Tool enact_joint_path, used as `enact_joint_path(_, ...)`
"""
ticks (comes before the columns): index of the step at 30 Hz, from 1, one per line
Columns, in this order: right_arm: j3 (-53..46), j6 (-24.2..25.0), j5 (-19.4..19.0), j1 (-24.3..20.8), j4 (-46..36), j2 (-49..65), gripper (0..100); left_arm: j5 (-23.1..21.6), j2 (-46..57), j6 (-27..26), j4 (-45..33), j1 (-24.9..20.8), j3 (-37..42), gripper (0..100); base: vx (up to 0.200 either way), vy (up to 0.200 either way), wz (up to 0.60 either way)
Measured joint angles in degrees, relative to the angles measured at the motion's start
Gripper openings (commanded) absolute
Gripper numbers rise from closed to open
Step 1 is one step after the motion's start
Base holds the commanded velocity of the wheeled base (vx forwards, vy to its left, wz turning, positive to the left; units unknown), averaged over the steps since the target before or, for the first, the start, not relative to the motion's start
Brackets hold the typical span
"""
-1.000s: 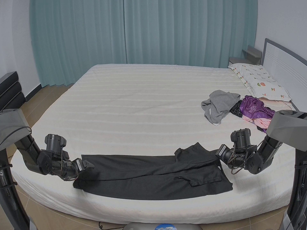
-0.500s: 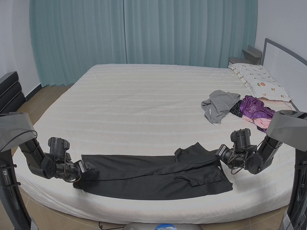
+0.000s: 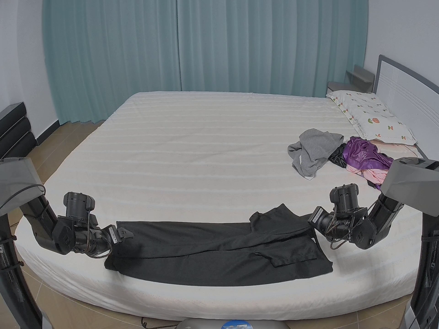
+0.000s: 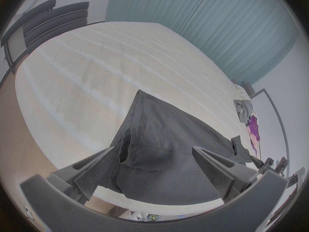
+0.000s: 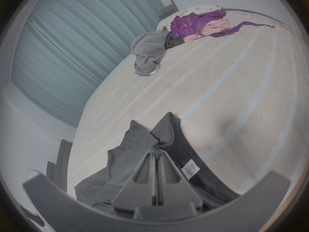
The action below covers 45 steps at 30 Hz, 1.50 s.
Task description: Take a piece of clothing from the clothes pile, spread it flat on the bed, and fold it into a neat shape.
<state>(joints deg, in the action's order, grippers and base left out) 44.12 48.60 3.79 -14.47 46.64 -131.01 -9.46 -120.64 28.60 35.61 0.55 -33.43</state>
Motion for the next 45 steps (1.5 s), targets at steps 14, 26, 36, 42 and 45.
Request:
enact_joint_path(14,0.0,0.1,-0.2,-0.1,0.1,0.0,0,-0.2,-1.7,-0.5,0.6,-0.7,0.4,100,0.0,0.0,0.0)
enact_joint_path(26,-0.7,0.0,-1.3,0.0,0.8,0.0,0,-0.1,-4.2,-0.5,0.7,-1.5,-0.1,0,0.0,0.0,0.0)
enact_joint_path(36,-0.7,0.0,-1.2,0.1,0.8,0.0,0,-0.1,-4.0,-0.5,0.6,-0.7,0.1,0,0.0,0.0,0.0)
enact_joint_path(42,-0.7,0.1,-1.4,0.1,0.8,0.1,0,-0.3,-2.9,0.6,0.7,-0.1,-0.8,0,0.0,0.0,0.0)
enact_joint_path(45,-0.7,0.5,-2.1,0.2,1.4,0.3,0,-0.4,-2.0,2.9,0.7,0.3,-1.7,0,0.0,0.0,0.0)
